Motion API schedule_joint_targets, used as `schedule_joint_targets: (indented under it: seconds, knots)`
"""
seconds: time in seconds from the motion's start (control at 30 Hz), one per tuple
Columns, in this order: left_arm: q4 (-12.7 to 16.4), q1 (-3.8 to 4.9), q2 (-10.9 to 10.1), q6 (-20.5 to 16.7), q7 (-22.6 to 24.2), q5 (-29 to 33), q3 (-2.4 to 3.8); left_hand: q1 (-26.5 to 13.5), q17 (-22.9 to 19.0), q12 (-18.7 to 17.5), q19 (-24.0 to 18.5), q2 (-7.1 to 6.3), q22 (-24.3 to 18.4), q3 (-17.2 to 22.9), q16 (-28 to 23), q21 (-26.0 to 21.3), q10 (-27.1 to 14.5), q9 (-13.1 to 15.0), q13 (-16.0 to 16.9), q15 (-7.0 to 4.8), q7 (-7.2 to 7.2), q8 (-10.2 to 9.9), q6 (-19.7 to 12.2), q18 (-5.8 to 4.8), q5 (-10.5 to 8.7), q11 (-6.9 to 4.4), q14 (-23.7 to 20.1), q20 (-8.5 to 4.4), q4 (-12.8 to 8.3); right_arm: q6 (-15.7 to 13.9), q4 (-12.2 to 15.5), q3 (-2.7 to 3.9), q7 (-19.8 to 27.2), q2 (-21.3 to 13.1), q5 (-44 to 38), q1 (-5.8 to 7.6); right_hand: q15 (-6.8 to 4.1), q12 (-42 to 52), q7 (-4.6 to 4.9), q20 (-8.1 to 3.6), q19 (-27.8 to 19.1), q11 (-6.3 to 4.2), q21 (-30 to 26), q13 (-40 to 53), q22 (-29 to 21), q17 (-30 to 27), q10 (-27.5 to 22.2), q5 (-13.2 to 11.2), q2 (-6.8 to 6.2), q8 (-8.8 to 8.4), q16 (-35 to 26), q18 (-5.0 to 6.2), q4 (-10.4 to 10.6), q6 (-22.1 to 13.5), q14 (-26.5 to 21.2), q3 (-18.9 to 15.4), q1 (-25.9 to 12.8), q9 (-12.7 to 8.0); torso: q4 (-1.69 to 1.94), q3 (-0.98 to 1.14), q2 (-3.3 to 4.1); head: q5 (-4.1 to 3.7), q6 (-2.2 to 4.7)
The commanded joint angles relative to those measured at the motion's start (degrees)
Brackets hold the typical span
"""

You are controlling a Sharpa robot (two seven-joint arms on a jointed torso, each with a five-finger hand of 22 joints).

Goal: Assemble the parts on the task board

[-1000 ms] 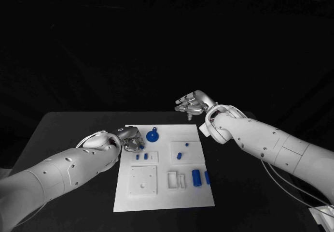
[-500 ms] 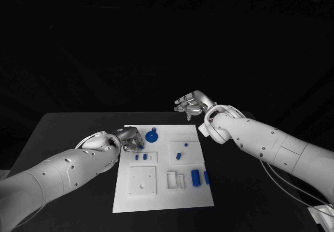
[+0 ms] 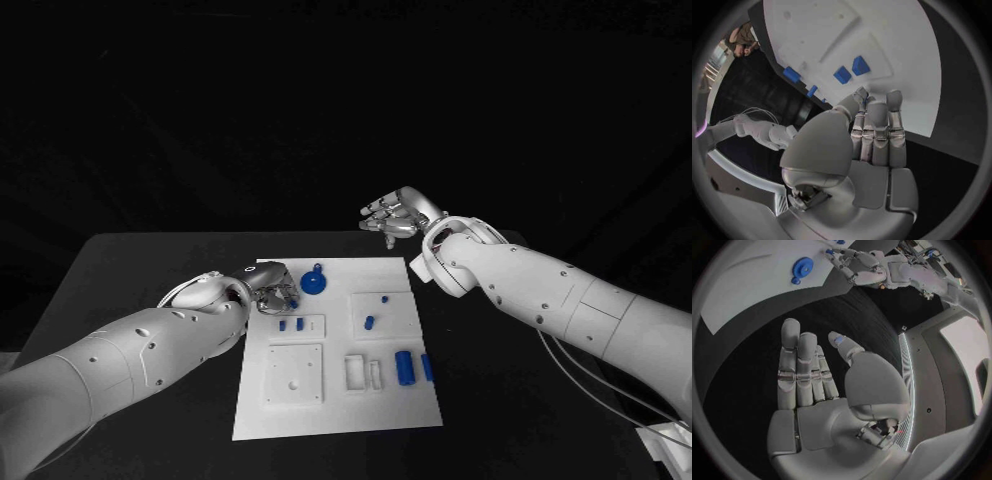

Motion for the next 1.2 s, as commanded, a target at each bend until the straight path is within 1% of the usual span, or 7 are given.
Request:
schedule_joint_targets:
  seconds: [0.03,0.37,0.63,0.77,0.83,1.03,1.2]
  knots:
    - [0.1,-0.02,0.2,1.2,-0.4,-0.4,0.00,-0.1,0.0,0.2,-0.5,0.27,1.2,0.3,-0.2,0.1,-0.5,0.1,0.0,0.21,-0.04,-0.1,-0.5,0.99,0.18,0.03,-0.3,0.16,0.0,0.7,0.0,0.02,0.6,0.0,0.0,-0.03,0.22,-0.4,0.05,-0.01,1.9,-0.11,0.2,-0.1,-0.1,-0.1,0.1,0.2,-0.05,0.20,0.3,1.26,0.3,0.4,-0.1,0.2,-0.1,0.1,-0.03,0.02,0.00,-0.06,-0.01]
    - [-0.1,-0.01,0.5,3.2,-1.8,-1.0,-0.01,-0.2,0.0,0.2,-0.9,-0.03,1.2,0.4,-0.3,0.1,-1.4,0.1,-0.1,0.43,-0.01,-0.1,-0.5,1.05,-0.22,0.33,-0.8,0.36,-0.1,0.8,0.1,0.02,0.6,0.0,0.0,-0.03,0.22,-0.4,0.05,-0.01,1.9,-0.11,0.2,-0.1,-0.1,-0.1,0.1,0.2,-0.05,0.20,0.3,1.26,0.3,0.4,-0.1,0.2,-0.1,0.1,-0.01,-0.01,0.00,-0.18,-0.10]
    - [-0.4,-0.01,0.6,3.5,-2.3,-1.2,-0.02,-0.4,0.0,0.2,-1.2,-0.50,1.2,0.6,-0.1,0.2,-2.4,0.1,-0.1,0.71,0.13,-0.1,-1.2,1.18,-0.61,0.65,-1.3,0.62,-0.1,0.8,0.1,0.02,0.6,0.0,0.0,-0.03,0.22,-0.4,0.05,0.00,1.9,-0.09,0.4,-0.1,-0.5,-0.1,0.0,0.1,-0.06,0.20,0.2,1.26,0.3,0.3,-0.1,0.1,-0.2,0.1,0.00,-0.02,0.03,-0.28,-0.15]
    - [-0.5,-0.01,0.7,3.2,-2.2,-1.2,-0.03,-0.5,-0.1,0.2,-1.2,-1.07,1.2,0.9,0.0,0.2,-3.5,0.0,-0.1,0.96,0.57,-0.1,-3.4,1.33,-0.76,1.06,-1.4,0.82,-0.2,0.8,0.0,0.02,0.6,0.0,0.0,-0.03,0.22,-0.4,0.05,0.00,1.9,-0.09,0.4,-0.1,-0.5,-0.1,0.0,0.1,-0.06,0.20,0.2,1.26,0.3,0.3,-0.1,0.1,-0.2,0.1,-0.01,-0.03,-0.01,-0.30,-0.18]
    - [-0.5,-0.01,0.7,3.0,-2.1,-1.2,-0.03,-0.6,-0.1,0.2,-1.2,-1.52,1.2,1.2,0.0,0.2,-4.5,0.0,-0.1,1.15,0.09,-0.1,-5.3,1.46,-0.81,1.32,-1.4,0.97,-0.3,0.8,0.0,0.02,0.6,0.0,0.0,-0.03,0.22,-0.4,0.05,0.00,1.9,-0.09,0.4,-0.1,-0.5,-0.1,0.0,0.1,-0.06,0.20,0.2,1.26,0.3,0.3,-0.1,0.1,-0.2,0.1,-0.01,-0.03,-0.01,-0.30,-0.18]
    - [-0.5,-0.02,0.7,2.7,-1.8,-1.1,-0.03,-0.9,-0.2,0.2,-1.1,-2.43,1.1,1.7,0.2,0.0,-5.7,0.0,-0.1,1.46,-0.06,-0.1,-6.2,1.85,-0.90,1.71,-1.5,1.35,-0.3,0.9,-0.1,0.02,0.6,0.1,0.1,-0.03,0.22,-0.4,0.05,0.00,1.9,-0.09,0.4,-0.1,-0.5,-0.1,0.0,0.1,-0.06,0.20,0.2,1.26,0.3,0.3,-0.1,0.1,-0.2,0.1,0.04,-0.03,-0.04,-0.34,-0.22]
    - [-0.5,-0.02,0.7,2.7,-1.6,-1.0,-0.03,-0.8,-0.4,0.2,-1.1,-2.99,1.1,1.5,0.2,-0.2,-6.5,0.0,-0.1,1.68,-0.74,-0.1,-7.5,2.08,-0.94,1.98,-1.7,1.61,-0.3,0.9,-0.1,0.02,0.6,0.1,0.1,-0.03,0.22,-0.4,0.05,0.00,1.9,-0.09,0.4,-0.1,-0.5,-0.1,0.0,0.1,-0.06,0.20,0.2,1.26,0.3,0.3,-0.1,0.1,-0.2,0.1,0.07,-0.05,-0.03,-0.34,-0.25]
